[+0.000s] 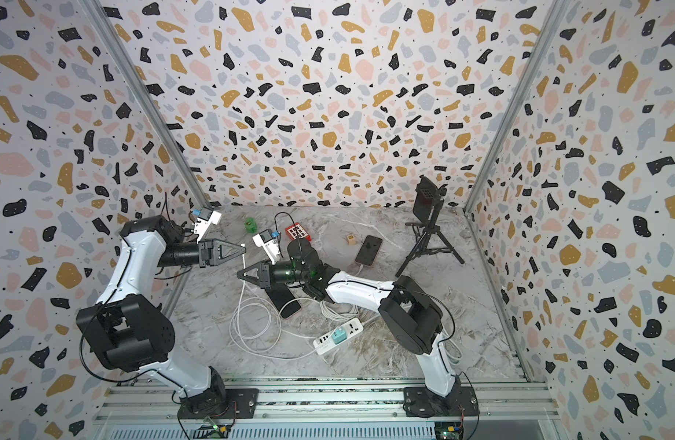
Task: Plug the charging cable into the phone
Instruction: Pick up the charging cable from the center of the board.
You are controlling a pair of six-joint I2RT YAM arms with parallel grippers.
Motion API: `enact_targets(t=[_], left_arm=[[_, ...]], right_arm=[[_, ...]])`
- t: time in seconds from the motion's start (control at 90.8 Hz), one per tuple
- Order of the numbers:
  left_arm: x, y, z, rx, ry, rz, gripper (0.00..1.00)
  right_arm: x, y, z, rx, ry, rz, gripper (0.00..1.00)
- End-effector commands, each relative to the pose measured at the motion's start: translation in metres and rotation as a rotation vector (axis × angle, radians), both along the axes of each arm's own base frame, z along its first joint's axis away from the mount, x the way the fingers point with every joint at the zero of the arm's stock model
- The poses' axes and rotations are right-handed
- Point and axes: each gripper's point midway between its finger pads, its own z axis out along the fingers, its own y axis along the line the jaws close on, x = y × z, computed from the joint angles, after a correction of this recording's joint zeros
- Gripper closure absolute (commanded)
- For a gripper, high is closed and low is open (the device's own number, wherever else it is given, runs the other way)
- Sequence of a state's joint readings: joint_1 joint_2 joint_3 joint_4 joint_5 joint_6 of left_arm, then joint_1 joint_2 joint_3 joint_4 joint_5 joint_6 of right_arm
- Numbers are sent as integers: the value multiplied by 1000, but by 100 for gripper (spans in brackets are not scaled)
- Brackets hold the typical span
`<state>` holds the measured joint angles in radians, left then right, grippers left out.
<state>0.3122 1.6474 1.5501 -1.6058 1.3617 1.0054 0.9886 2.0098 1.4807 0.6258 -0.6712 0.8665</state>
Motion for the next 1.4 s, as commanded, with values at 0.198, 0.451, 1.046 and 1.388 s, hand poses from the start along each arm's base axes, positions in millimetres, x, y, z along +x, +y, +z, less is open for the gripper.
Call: enact_targets(t=[0.198,0.451,1.046,1.388], left_arm=[[-25,-10,11,-88,145,7,100],[-26,-10,13,-96,145,12,100],[-22,-8,12,-87,155,10,68],[-17,-7,16,-99,156,16,59]], right_arm=[[-3,-11,46,135,-89,-38,81],[12,-14,56,202,-88,-118,76],[22,-18,54,208,-67,-144,100],[9,-17,42,187,-41,-74,100]])
